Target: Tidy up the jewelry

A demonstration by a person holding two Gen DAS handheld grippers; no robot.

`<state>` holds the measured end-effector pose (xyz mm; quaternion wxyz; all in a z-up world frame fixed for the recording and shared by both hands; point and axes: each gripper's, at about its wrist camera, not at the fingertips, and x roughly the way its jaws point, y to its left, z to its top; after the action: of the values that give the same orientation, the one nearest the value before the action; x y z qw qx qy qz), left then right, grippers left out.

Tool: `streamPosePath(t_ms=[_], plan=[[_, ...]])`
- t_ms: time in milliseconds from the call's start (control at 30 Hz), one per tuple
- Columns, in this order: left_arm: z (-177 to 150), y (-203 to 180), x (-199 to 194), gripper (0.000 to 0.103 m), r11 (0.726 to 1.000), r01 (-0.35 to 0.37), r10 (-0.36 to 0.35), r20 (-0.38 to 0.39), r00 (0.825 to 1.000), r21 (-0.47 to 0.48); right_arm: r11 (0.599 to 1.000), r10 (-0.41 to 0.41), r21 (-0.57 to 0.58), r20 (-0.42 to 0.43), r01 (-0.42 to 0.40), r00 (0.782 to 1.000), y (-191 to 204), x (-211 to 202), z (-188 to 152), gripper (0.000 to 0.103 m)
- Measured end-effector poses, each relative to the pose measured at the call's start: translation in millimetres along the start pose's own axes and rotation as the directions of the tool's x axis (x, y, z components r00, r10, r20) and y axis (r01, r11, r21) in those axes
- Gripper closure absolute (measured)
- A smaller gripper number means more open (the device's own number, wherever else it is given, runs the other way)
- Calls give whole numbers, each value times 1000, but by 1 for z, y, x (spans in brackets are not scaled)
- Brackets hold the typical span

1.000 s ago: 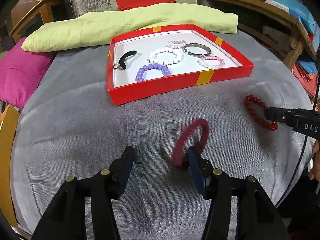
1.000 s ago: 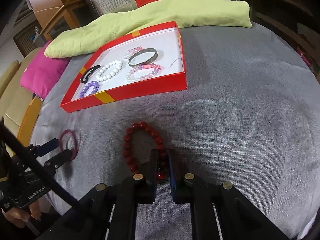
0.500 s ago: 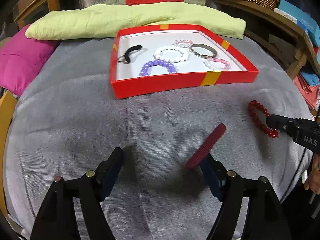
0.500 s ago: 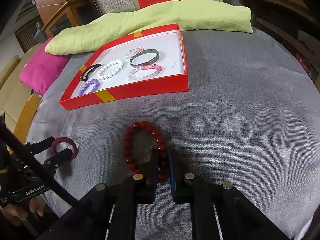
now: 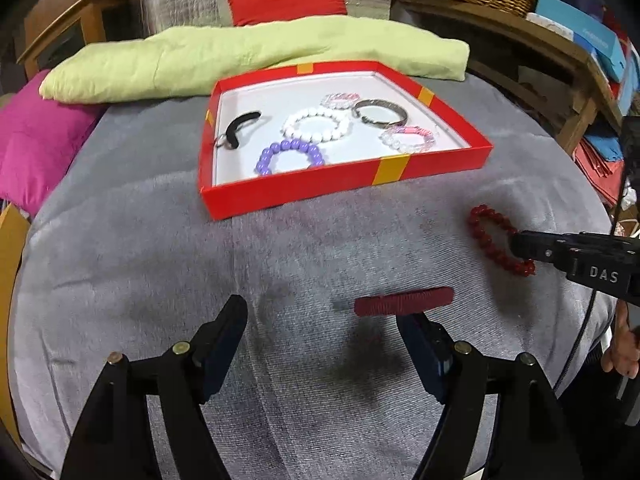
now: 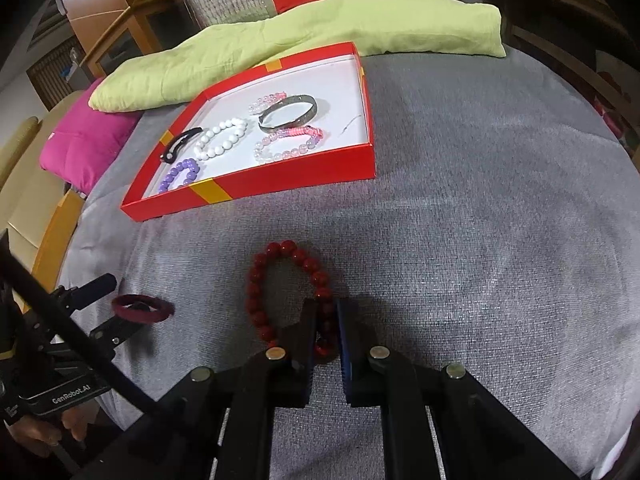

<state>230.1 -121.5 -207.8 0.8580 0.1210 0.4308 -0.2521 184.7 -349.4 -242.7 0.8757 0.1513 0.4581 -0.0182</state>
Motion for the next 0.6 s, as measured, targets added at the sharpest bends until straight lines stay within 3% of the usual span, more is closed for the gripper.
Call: streamPosePath(t_ms=[300, 600], plan=[[6, -7, -5, 26, 999, 35, -35, 40, 999, 13, 1000, 5, 5, -8, -5, 1000, -1, -1, 0, 90], [11, -16, 3, 26, 996, 86, -86, 24, 996, 8, 1000, 22, 10, -13, -22, 1000, -3, -2, 1, 90]])
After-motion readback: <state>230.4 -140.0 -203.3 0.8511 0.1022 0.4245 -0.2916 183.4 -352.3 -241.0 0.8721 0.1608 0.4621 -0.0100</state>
